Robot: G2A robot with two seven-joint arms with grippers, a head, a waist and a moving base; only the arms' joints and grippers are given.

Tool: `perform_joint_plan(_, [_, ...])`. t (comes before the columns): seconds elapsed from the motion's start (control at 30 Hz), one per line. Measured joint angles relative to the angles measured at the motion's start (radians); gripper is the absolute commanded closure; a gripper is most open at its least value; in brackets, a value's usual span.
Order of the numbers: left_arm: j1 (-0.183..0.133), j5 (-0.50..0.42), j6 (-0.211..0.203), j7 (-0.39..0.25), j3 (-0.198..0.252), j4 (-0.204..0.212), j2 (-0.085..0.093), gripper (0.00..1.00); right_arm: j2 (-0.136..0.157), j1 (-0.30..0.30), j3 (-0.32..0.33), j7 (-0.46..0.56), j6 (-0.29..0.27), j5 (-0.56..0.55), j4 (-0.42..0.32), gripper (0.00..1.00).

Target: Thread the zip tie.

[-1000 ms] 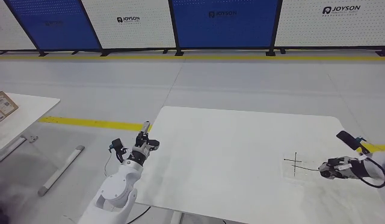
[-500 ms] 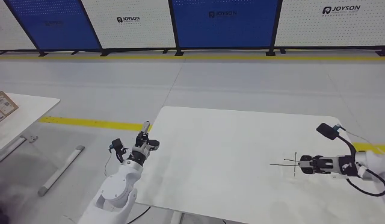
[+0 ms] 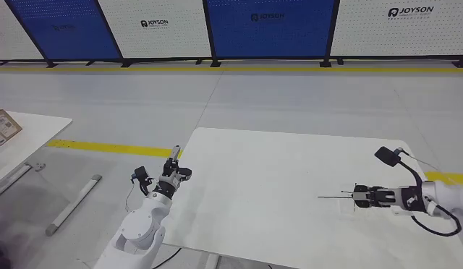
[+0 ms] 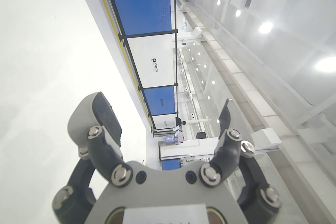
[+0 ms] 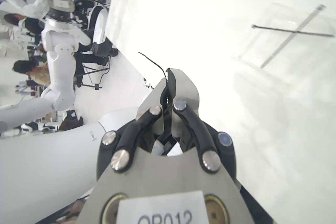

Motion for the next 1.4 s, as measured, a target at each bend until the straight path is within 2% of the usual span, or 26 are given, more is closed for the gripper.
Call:
perform_joint_plan(0.1, [0.0,0.0,0.0,0.0,0.0,0.0,0.0,0.0,-0.018,0.044,-0.049,-0.042,-0.028,-0.007,-0.03,1.0])
perform_joint_plan(0.2, [0.0,0.0,0.0,0.0,0.0,0.0,0.0,0.0,-0.044,0.109,-0.124,-0.085,0.018,-0.028,-0.018,1.0])
perform_joint_plan(0.37, [0.0,0.0,0.0,0.0,0.0,0.0,0.0,0.0,-0.11,0.235,-0.291,-0.172,0.102,-0.079,0.09,1.0])
perform_joint_plan(0.43, [0.0,0.0,0.0,0.0,0.0,0.0,0.0,0.0,-0.126,0.264,-0.337,-0.176,0.113,-0.077,0.136,1.0])
perform_joint_plan(0.83, [-0.001,-0.004,0.004,-0.002,0.001,0.001,0.0,0.0,-0.126,0.261,-0.332,-0.179,0.112,-0.08,0.132,1.0])
perform_joint_plan(0.87, [-0.005,-0.026,0.028,-0.009,0.004,0.002,-0.001,0.0,-0.126,0.254,-0.332,-0.2,0.102,-0.094,0.129,1.0])
perform_joint_plan(0.93, [-0.015,-0.079,0.102,-0.03,0.005,-0.017,-0.002,0.0,-0.127,0.244,-0.329,-0.237,0.061,-0.117,0.118,1.0])
perform_joint_plan(0.97, [-0.017,-0.114,0.159,-0.057,0.003,-0.038,-0.001,0.0,-0.127,0.238,-0.328,-0.255,0.032,-0.135,0.109,1.0])
perform_joint_plan(1.07, [-0.012,-0.173,0.279,-0.113,-0.008,-0.104,0.001,0.0,-0.129,0.234,-0.333,-0.285,-0.02,-0.198,0.085,1.0])
perform_joint_plan(1.13, [-0.004,-0.204,0.34,-0.133,-0.008,-0.14,0.003,0.0,-0.131,0.237,-0.34,-0.302,-0.042,-0.241,0.073,1.0])
perform_joint_plan(1.17, [0.004,-0.216,0.353,-0.137,0.0,-0.155,0.005,0.0,-0.134,0.239,-0.347,-0.311,-0.056,-0.273,0.065,1.0])
perform_joint_plan(1.27, [0.013,-0.223,0.34,-0.137,0.041,-0.175,0.015,0.0,-0.141,0.247,-0.368,-0.334,-0.069,-0.362,0.046,1.0])
perform_joint_plan(1.33, [0.013,-0.229,0.339,-0.15,0.074,-0.173,0.025,0.0,-0.146,0.249,-0.376,-0.347,-0.081,-0.384,0.046,1.0])
perform_joint_plan(1.4, [-0.001,-0.237,0.34,-0.161,0.105,-0.156,0.038,0.0,-0.148,0.25,-0.378,-0.35,-0.091,-0.376,0.051,1.0])
